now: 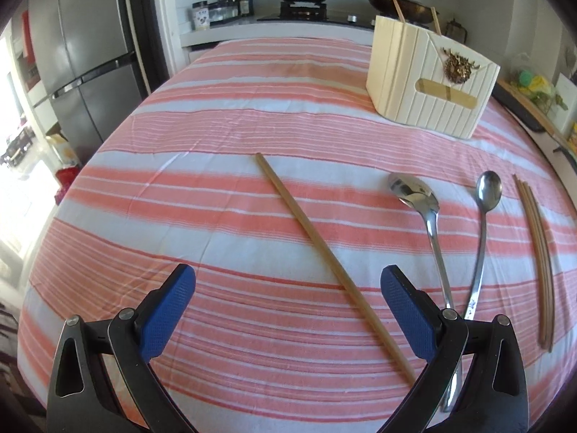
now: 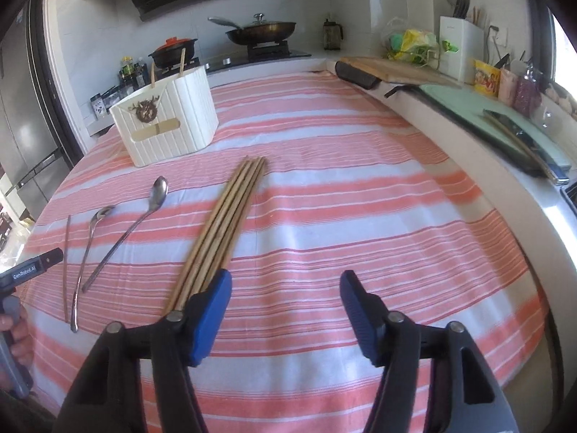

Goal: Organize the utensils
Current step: 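Move the right tool to the chopstick bundle and grasp one chopstick, then lift the chopstick with the right tool while the left tool grasps a loose chopstick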

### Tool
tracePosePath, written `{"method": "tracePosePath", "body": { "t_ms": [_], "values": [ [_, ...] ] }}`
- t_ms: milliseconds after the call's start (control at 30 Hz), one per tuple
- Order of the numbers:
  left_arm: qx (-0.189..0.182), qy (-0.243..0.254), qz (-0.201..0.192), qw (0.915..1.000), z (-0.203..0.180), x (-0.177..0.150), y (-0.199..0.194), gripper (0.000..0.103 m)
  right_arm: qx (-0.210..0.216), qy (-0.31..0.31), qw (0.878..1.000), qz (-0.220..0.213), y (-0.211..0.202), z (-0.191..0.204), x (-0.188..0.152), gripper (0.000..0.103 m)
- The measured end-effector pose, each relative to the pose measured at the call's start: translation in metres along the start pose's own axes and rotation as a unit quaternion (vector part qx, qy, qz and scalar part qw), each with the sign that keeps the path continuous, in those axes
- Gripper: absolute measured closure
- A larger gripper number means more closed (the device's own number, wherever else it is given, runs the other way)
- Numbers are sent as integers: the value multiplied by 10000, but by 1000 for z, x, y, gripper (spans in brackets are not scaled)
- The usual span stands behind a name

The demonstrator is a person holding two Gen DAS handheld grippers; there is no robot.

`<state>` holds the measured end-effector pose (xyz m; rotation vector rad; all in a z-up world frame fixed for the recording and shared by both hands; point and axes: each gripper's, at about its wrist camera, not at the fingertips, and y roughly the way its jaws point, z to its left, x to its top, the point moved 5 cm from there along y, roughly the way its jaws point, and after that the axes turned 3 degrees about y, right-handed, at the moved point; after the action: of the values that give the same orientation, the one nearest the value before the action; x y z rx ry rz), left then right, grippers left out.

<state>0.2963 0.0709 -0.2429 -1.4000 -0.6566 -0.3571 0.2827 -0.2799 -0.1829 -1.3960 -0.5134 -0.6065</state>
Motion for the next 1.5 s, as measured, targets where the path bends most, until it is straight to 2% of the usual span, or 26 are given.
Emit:
{"method": "tracePosePath", "body": {
  "t_ms": [100, 233, 333, 400, 500, 600, 667, 700, 767, 833, 900, 1133, 1267, 1333, 1367, 1400, 1500],
  "values": [
    [168, 170, 67, 9997, -2, -3, 5, 1, 192, -114, 9994, 267, 17, 16, -2, 69],
    [220, 225, 108, 9994, 0, -5, 7, 1, 431, -153, 9974, 566, 35, 34, -4, 77],
    [240, 259, 132, 9993, 2, -6, 8, 1, 251, -351, 9969, 656, 41, 41, -5, 84],
    [289, 319, 127, 9990, 2, -6, 8, 1, 97, -421, 9964, 733, 42, 40, -5, 93],
    [351, 394, 102, 9986, 2, -6, 9, 1, -18, -514, 9955, 796, 41, 37, -7, 94],
    [367, 479, 81, 9981, -1, -4, 9, 1, -232, -963, 9924, 730, 43, 46, -6, 94],
    [346, 603, 35, 9976, -2, -4, 7, 7, -450, -1114, 9910, 583, 46, 44, -2, 95],
    [297, 663, 14, 9974, -2, -5, 5, 9, -594, -1053, 9913, 513, 46, 37, 1, 96],
    [232, 750, 9, 9969, 0, -9, 1, 14, -602, -816, 9937, 479, 45, 23, 3, 97],
    [249, 804, -3, 9965, 4, -11, -2, 15, -683, -821, 9933, 437, 40, 13, 4, 97],
    [289, 832, -1, 9961, 8, -13, -4, 15, -936, -846, 9913, 380, 35, 2, 1, 97],
    [470, 1033, 31, 9935, 26, -19, -8, 14, -1340, -432, 9889, 484, 18, -45, -12, 97],
    [565, 1197, 45, 9912, 36, -20, -9, 12, -1322, -301, 9889, 614, 14, -57, -13, 95],
    [444, 1184, 71, 9919, 41, -19, -8, 12, -1241, -327, 9895, 666, 13, -57, -13, 82],
    [332, 1161, 96, 9926, 42, -19, -8, 12, -1188, -335, 9900, 683, 13, -56, -13, 65],
    [184, 1123, 142, 9934, 44, -19, -7, 12, -1086, -322, 9911, 706, 12, -55, -13, 53],
    [-415, 948, 360, 9940, 43, -19, -2, 11, -678, -127, 9933, 928, 16, -56, -15, 52]
  ]
}}
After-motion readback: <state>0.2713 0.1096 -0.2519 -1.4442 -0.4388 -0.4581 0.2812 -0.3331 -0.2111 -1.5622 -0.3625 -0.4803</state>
